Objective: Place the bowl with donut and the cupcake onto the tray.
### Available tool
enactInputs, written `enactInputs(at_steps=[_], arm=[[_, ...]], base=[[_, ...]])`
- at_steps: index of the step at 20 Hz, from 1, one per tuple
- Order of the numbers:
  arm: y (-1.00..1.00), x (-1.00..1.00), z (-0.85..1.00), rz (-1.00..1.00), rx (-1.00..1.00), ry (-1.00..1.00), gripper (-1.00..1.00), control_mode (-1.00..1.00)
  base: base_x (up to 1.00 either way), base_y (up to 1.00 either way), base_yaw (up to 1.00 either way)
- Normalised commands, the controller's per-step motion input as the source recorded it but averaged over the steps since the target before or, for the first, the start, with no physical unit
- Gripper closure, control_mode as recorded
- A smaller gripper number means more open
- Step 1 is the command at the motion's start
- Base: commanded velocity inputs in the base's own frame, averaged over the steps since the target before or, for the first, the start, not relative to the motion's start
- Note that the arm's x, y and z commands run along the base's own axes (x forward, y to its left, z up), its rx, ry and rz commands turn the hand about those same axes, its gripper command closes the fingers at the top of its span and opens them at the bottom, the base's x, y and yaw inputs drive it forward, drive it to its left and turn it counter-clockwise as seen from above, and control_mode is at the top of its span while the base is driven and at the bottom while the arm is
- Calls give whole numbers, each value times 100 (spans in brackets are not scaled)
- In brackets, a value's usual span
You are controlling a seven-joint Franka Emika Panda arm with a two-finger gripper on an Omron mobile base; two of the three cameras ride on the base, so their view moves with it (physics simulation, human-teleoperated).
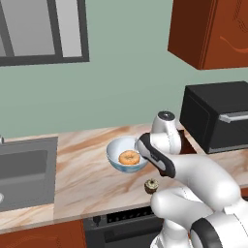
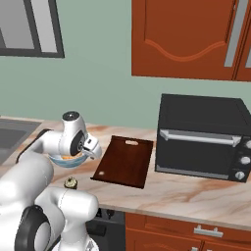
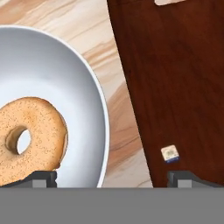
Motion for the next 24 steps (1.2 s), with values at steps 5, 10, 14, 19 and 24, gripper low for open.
enactInputs(at_steps=[5, 10, 14, 19, 24], arm=[[3, 6, -13, -3, 0, 0, -100, -100], [5, 6, -10, -3, 0, 2, -100, -100], [3, 4, -8, -2, 0, 2, -100, -100], [0, 1, 0, 0, 0, 4, 100, -100], [0, 1, 0, 0, 0, 0, 100, -100]], base=[[0, 0, 0], [0, 0, 0], [0, 0, 0], [0, 0, 0], [0, 0, 0]])
